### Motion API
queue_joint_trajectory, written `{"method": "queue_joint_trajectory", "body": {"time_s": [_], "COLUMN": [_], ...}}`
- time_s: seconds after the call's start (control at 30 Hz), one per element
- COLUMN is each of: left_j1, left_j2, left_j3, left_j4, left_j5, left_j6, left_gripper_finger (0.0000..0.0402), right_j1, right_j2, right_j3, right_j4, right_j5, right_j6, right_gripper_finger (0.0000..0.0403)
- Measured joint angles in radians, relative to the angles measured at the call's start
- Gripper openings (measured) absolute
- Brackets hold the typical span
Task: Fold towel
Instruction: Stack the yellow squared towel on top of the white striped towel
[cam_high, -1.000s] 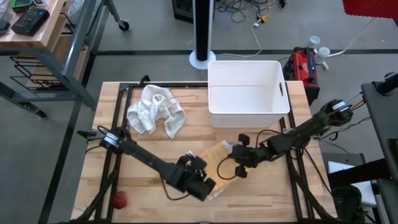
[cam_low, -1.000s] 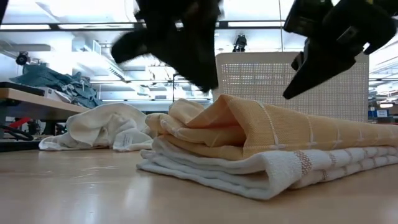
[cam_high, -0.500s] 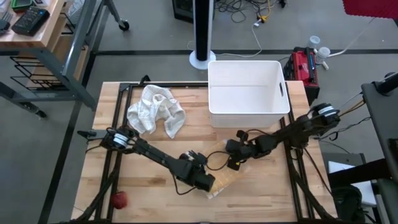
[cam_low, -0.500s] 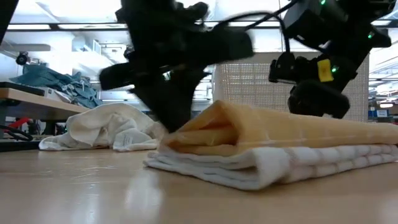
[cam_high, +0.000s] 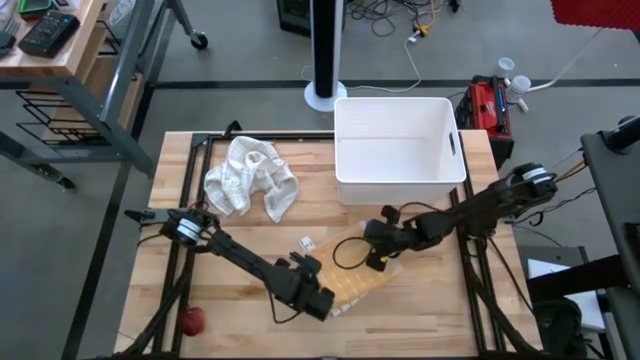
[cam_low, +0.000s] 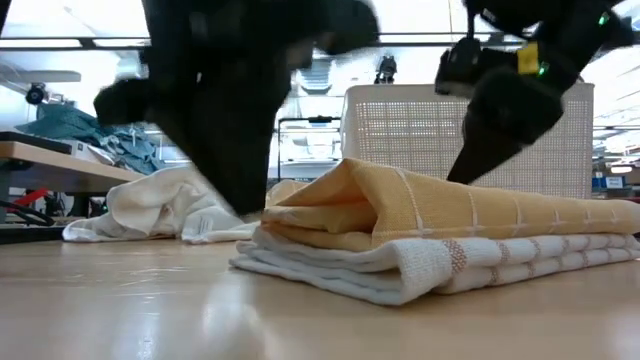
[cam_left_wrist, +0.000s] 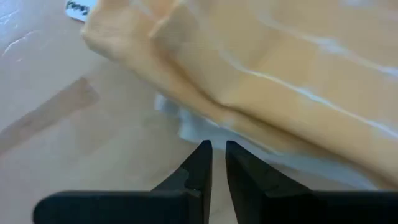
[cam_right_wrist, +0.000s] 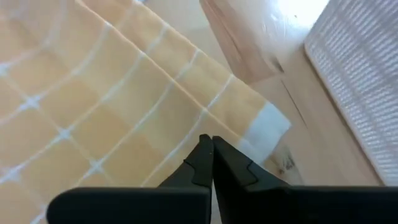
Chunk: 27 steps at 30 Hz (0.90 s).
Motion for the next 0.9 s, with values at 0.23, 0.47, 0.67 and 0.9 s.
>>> {"method": "queue_joint_trajectory", "body": {"time_s": [0.23,0.47,0.67,0.9], "left_j1": [-0.034,0.001,0.037,0.046], "left_j2": [-0.042,-0.014,0.045,0.124], "left_j3": [0.052,0.054,0.053,0.055], "left_j4": [0.154,0.360,0.419,0.451], "left_j5": [-0.075,-0.100,-0.026,0.099], "left_j6": [0.131,0.273,0.325,0.304], "left_gripper_finger": [0.0037,0.0037,0.0037,0.0037], "right_j1": [0.030,0.101,0.144,0.125], "right_j2": [-0.115,-0.128,-0.067,0.043], "right_j3": [0.000,0.000,-0.002,-0.002], "right_j4": [-0.006,-0.014,-0.023,-0.062], "right_j5": [-0.206,-0.319,-0.319,-0.318], "right_j6": [-0.055,-0.037,-0.027,-0.028], "right_gripper_finger": [0.0000,0.0000,0.0000,0.0000]}}
